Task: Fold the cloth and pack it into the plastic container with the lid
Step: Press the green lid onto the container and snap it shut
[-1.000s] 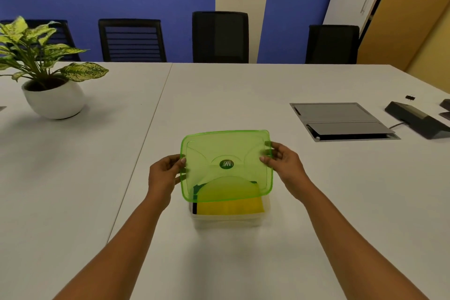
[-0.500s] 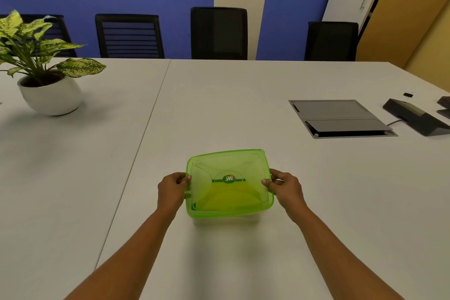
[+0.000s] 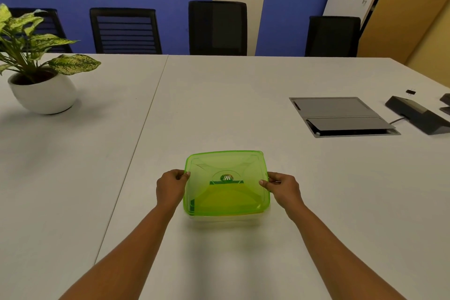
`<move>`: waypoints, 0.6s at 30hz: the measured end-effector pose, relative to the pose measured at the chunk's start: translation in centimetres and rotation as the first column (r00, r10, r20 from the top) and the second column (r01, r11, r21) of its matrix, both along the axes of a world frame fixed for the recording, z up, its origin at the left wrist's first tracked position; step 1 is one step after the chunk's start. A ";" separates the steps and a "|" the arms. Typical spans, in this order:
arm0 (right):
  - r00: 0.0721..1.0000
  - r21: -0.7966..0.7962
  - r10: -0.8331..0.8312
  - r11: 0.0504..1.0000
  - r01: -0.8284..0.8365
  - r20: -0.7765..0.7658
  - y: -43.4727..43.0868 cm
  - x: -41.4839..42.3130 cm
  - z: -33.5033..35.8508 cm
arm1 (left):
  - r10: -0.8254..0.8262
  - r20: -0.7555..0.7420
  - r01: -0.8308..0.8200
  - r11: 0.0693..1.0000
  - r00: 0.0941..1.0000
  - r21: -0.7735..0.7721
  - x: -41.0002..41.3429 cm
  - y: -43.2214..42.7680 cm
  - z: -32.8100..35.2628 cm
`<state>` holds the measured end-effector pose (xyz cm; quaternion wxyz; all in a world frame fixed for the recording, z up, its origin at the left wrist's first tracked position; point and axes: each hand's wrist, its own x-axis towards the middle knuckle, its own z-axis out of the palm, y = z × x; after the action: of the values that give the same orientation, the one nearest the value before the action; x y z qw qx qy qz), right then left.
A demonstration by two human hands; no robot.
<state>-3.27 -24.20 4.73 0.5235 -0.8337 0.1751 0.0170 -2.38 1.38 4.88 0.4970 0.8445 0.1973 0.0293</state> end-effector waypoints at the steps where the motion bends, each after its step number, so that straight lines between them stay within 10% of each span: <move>1: 1.000 -0.003 0.002 1.000 -0.002 -0.009 0.0 0.1 0.0 | 0.003 -0.006 -0.003 1.000 1.000 -0.007 0.1 0.0 -0.1; 18: 0.997 -0.004 0.013 1.000 -0.014 -0.076 -0.3 -0.3 -0.3 | 0.002 -0.027 -0.002 1.000 1.000 0.001 -0.6 0.1 -1.7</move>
<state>-3.59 -24.53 4.40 0.5144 -0.8348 0.1892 0.0517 -2.96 1.49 3.18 0.4938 0.8449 0.2049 0.0185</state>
